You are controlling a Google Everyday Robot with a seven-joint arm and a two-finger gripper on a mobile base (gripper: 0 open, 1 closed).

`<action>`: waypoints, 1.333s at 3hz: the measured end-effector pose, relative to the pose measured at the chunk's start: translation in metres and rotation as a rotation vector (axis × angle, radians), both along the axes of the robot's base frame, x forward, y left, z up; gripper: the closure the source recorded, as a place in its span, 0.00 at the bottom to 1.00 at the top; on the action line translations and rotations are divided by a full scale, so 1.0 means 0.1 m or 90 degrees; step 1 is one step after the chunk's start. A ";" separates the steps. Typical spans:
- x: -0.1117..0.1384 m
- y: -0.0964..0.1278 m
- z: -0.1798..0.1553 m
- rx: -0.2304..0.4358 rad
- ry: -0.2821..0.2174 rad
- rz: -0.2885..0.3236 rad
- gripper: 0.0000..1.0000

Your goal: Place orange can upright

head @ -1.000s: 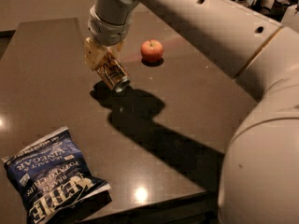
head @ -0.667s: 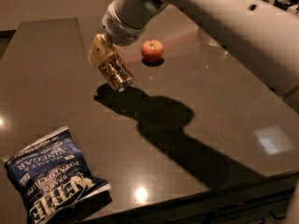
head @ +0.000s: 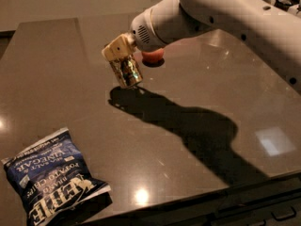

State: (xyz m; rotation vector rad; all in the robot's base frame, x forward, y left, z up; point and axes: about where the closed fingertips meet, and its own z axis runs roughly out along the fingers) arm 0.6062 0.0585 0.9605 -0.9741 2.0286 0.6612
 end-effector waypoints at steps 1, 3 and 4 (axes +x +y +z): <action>-0.02 -0.21 0.06 0.079 -0.066 -0.012 1.00; -0.05 -0.44 -0.07 0.175 -0.127 -0.036 1.00; -0.07 -0.49 -0.15 0.206 -0.162 -0.036 1.00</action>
Offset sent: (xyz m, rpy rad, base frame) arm -0.0044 -0.0569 -0.0007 0.3025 -0.2117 -0.0729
